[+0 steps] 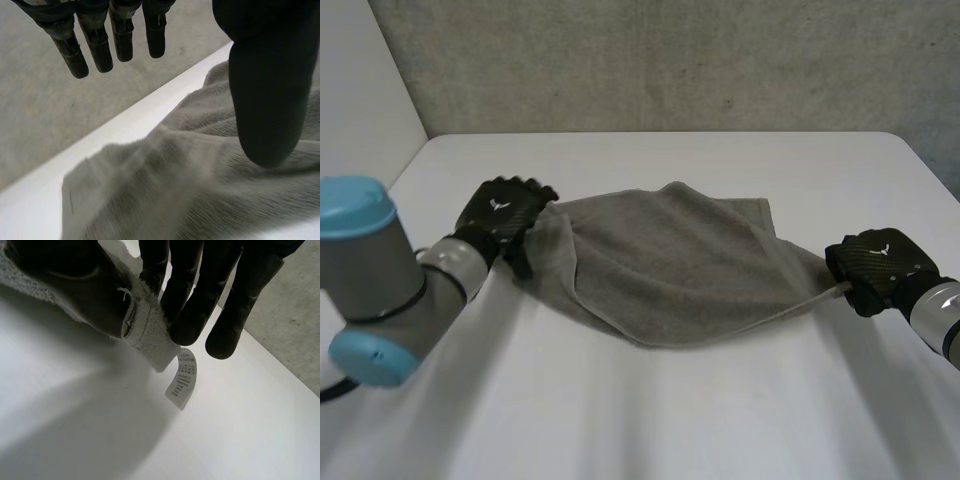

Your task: Fold the laundry

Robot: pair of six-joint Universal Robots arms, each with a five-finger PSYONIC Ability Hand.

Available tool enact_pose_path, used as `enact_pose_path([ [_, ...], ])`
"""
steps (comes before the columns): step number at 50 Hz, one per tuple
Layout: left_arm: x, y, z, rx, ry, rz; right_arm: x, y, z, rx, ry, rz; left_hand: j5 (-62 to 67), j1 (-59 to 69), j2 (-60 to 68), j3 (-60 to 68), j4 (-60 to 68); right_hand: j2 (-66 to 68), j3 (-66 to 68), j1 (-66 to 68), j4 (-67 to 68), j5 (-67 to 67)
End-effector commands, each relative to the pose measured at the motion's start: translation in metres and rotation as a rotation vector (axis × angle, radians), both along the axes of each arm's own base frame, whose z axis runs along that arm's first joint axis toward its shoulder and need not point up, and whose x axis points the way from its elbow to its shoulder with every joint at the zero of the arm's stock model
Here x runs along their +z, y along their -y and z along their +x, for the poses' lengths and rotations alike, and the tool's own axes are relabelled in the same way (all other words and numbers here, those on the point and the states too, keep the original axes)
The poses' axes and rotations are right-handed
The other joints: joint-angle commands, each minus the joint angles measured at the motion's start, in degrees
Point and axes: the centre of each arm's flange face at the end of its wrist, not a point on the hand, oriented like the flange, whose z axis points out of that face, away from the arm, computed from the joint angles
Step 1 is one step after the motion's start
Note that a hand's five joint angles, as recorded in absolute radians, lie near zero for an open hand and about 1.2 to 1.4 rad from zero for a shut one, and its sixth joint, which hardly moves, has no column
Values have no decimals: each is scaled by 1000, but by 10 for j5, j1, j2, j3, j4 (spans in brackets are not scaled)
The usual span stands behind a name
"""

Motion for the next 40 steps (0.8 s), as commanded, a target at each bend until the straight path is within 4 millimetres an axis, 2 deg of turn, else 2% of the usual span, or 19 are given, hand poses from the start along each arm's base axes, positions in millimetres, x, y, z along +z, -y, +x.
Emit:
enact_pose_path([
  [1, -9, 40, -19, -119, 179, -5, -3, -3, 1, 5, 0, 11, 49, 48, 49, 49, 49, 32, 28, 33, 33, 27],
  [4, -13, 48, -22, -131, 197, 17, -4, -5, 2, 7, 0, 16, 51, 49, 51, 51, 51, 32, 28, 33, 33, 27],
  [8, -21, 67, -31, -165, 212, 46, -6, -4, 3, 11, -2, 7, 66, 64, 66, 66, 66, 32, 28, 33, 33, 27],
  [14, -32, 87, -40, -210, 246, -21, -8, -4, 3, 12, -4, 12, 128, 126, 128, 128, 128, 32, 28, 33, 33, 27],
  [20, -44, 95, -43, -225, 293, -56, -9, -4, 3, 12, -4, 15, 192, 191, 192, 192, 192, 32, 28, 33, 33, 27],
  [25, -57, 97, -45, -235, 321, -57, -10, -3, 3, 12, -5, 18, 330, 328, 330, 330, 330, 32, 28, 33, 33, 27],
  [34, -59, 99, -44, -230, 337, -69, -11, -3, 3, 13, -8, 21, 308, 307, 308, 308, 308, 32, 28, 33, 33, 27],
  [40, -57, 101, -44, -232, 355, -91, -12, -4, 3, 14, -9, 24, 203, 201, 202, 202, 202, 32, 28, 33, 33, 27],
])
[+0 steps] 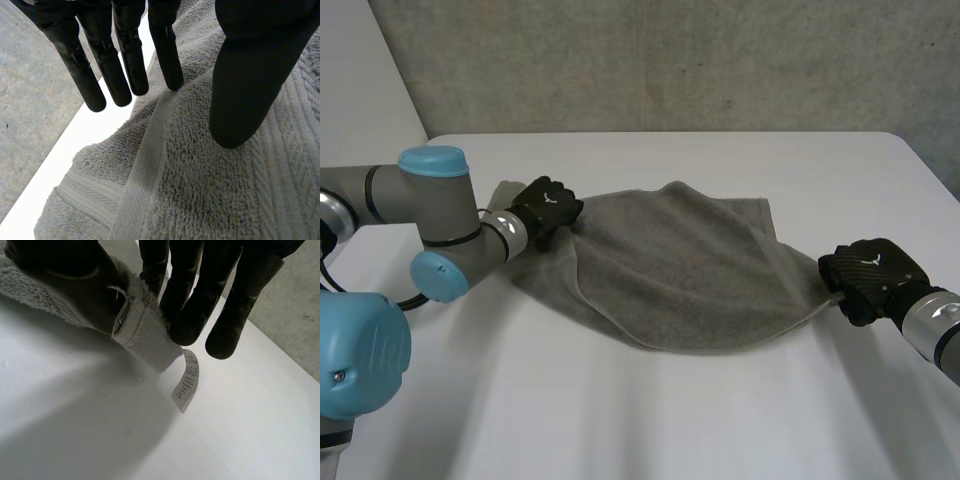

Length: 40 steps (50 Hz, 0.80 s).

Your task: Fold the laundry

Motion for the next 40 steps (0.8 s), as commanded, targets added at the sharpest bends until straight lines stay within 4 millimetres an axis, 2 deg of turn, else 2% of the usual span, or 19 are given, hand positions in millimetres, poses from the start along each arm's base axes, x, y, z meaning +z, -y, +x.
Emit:
enact_pose_path([
  [1, 2, 1, 0, -7, 19, -27, -1, 0, 0, 0, -1, 3, -63, -63, -63, -63, -63, 32, 28, 33, 33, 27],
  [2, 2, 1, 0, -7, 19, -27, -1, 0, 0, 0, -1, 3, -63, -64, -64, -64, -64, 32, 28, 33, 33, 27],
  [4, 3, 2, 0, -6, 24, -34, -1, 0, 0, 0, -1, 3, -145, -146, -146, -146, -146, 32, 28, 33, 33, 27],
  [13, 4, 2, 0, -6, 25, -36, -1, 0, 0, -1, -2, 3, -130, -131, -131, -131, -131, 32, 28, 33, 33, 27],
  [23, -5, 2, 1, -4, 31, -19, -2, 0, 0, 0, -3, 5, -92, -92, -92, -92, -92, 32, 28, 33, 33, 27],
  [26, -7, 1, 1, -4, 33, -11, -2, 0, 0, -1, -6, 5, -38, -39, -39, -38, -38, 32, 28, 33, 33, 27],
  [29, -7, 0, 1, -4, 33, -11, -3, 0, 0, -1, -8, 6, 125, 124, 124, 124, 124, 32, 28, 33, 33, 27],
  [32, -3, 1, 1, -2, 30, -18, -3, 0, -1, -3, -9, 6, 201, 200, 200, 200, 200, 32, 28, 33, 33, 27],
  [40, 12, 1, 7, 55, 43, -40, -2, 0, -1, -4, -9, 6, 258, 257, 257, 257, 258, 32, 28, 33, 33, 27],
])
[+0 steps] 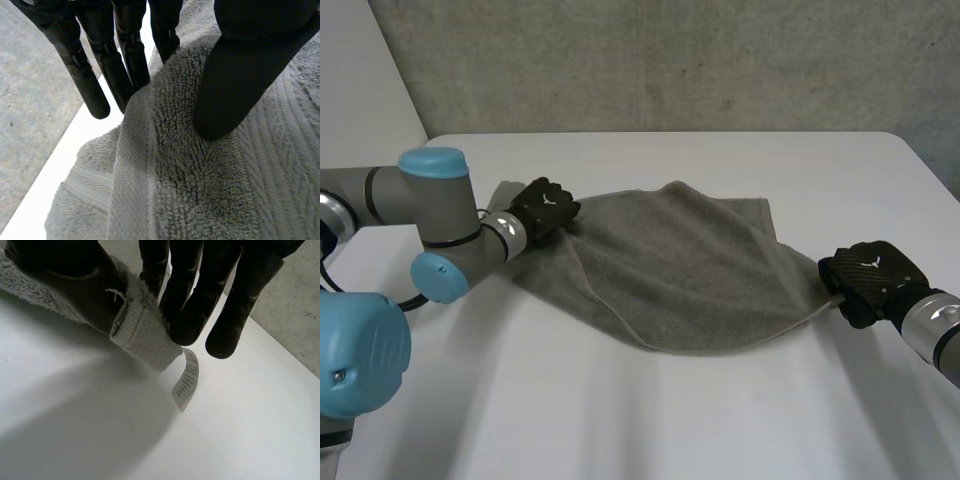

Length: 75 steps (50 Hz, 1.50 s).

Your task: Fold the laundry

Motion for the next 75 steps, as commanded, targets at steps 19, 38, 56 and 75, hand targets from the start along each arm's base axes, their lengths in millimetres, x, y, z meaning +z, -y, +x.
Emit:
enact_pose_path([
  [19, 59, -39, 64, 177, 22, 37, 4, -1, 0, -2, 1, -6, 190, 189, 186, 187, 186, 32, 28, 33, 28, 27],
  [38, 62, -98, 119, 287, -35, 82, 17, -6, 0, -1, -3, -33, 284, 283, 280, 281, 280, 32, 28, 33, 28, 27],
  [56, 159, -171, 172, 469, -356, -2, 163, -57, 0, 60, -86, -225, 284, 283, 280, 281, 280, 32, 28, 33, 28, 27],
  [75, 109, -165, 172, 505, -419, 221, 121, -40, 2, 169, -259, 11, 284, 283, 280, 281, 280, 32, 28, 33, 28, 27],
])
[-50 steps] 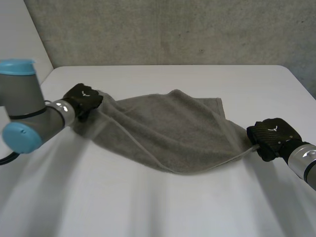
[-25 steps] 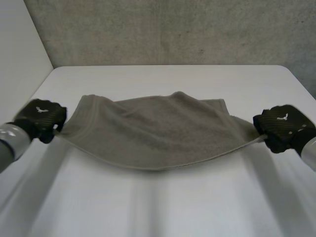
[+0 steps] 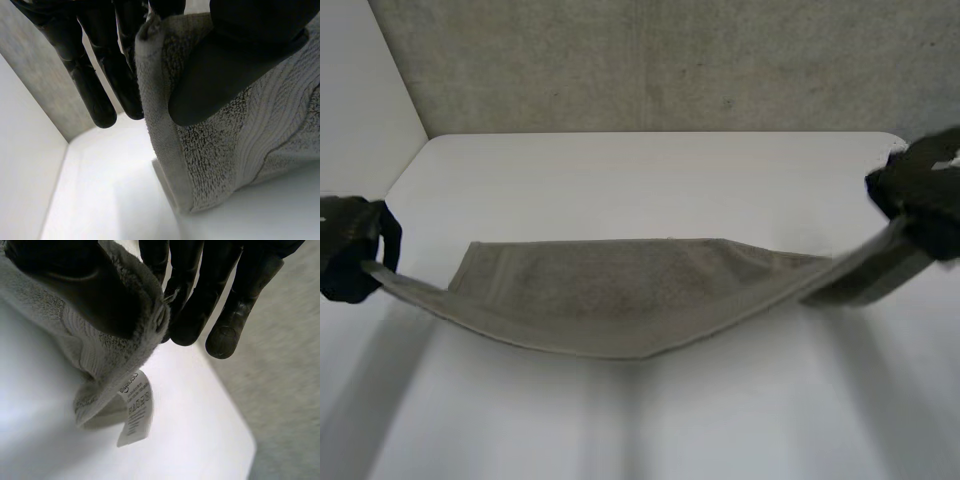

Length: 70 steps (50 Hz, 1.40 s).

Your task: Fold the laundry

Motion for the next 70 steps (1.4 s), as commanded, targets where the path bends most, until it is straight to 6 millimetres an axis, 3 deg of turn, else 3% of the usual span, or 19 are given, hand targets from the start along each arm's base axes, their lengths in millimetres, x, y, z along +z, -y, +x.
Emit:
enact_pose_path([
  [1, -38, 27, 3, -6, -20, 86, -51, 22, 0, 45, -93, 177, 113, 119, 103, 103, 102, 32, 28, 33, 28, 27],
  [8, -61, 59, -3, -32, -58, 118, -79, 50, 2, 45, -75, 254, 113, 119, 103, 103, 102, 32, 28, 33, 28, 27],
  [18, -95, 125, -11, 63, -38, 149, -104, 101, 23, -11, -29, 198, 113, 119, 103, 103, 102, 32, 28, 33, 28, 27],
  [23, -107, 147, -18, 77, -22, 141, -121, 129, 38, -41, -48, 143, 113, 119, 103, 103, 102, 32, 28, 33, 28, 27],
  [34, -120, 179, -38, 84, 7, 93, -142, 161, 55, -71, -63, 55, 113, 119, 103, 103, 102, 32, 28, 33, 28, 27],
  [44, -135, 187, -45, 69, 12, 96, -156, 174, 54, -97, -80, 54, 113, 119, 103, 103, 102, 32, 28, 33, 28, 27],
  [45, -137, 188, -46, 70, 10, 91, -157, 175, 55, -100, -82, 53, 81, 88, 71, 72, 71, -159, -163, -158, -163, -164],
  [46, -137, 188, -46, 70, 10, 91, -157, 175, 55, -100, -82, 53, 81, 87, 71, 71, 70, -161, -165, -160, -165, -166],
  [47, -139, 189, -47, 66, 11, 83, -159, 176, 54, -107, -85, 53, -244, -237, -254, -253, -254, -572, -576, -571, -576, -577],
  [48, -139, 190, -47, 69, 12, 78, -159, 177, 53, -117, -87, 53, -499, -492, -508, -508, -509, -668, -672, -667, -672, -673],
  [49, -139, 190, -47, 69, 12, 78, -159, 177, 53, -117, -87, 53, -501, -495, -511, -511, -512, -668, -672, -667, -672, -673],
  [50, -138, 190, -47, 69, 10, 75, -158, 178, 52, -132, -91, 46, -587, -581, -597, -597, -598, -668, -672, -667, -672, -673],
  [54, -134, 190, -47, 73, 4, 68, -152, 181, 50, -158, -90, 24, -587, -581, -597, -597, -598, -668, -672, -667, -672, -673],
  [57, -131, 189, -47, 73, 3, 63, -139, 185, 50, -182, -58, -18, -587, -581, -597, -597, -598, -668, -672, -667, -672, -673],
  [62, -104, 177, -46, 73, -3, 27, -94, 185, 44, -238, 110, -91, -587, -581, -597, -597, -598, -668, -672, -667, -672, -673],
  [63, -104, 177, -46, 73, -3, 27, -94, 185, 44, -238, 110, -91, -587, -581, -597, -597, -598, -668, -672, -667, -672, -673],
  [65, -89, 166, -45, 71, -5, 9, -81, 182, 43, -248, 148, -103, -587, -581, -597, -597, -598, -668, -672, -667, -672, -673],
  [68, -84, 160, -44, 72, -6, 6, -62, 169, 40, -254, 201, -104, -587, -581, -597, -597, -598, -668, -672, -667, -672, -673],
  [70, -74, 144, -43, 69, -7, 3, -52, 149, 37, -260, 224, -86, -587, -581, -597, -597, -598, -668, -672, -667, -672, -673],
])
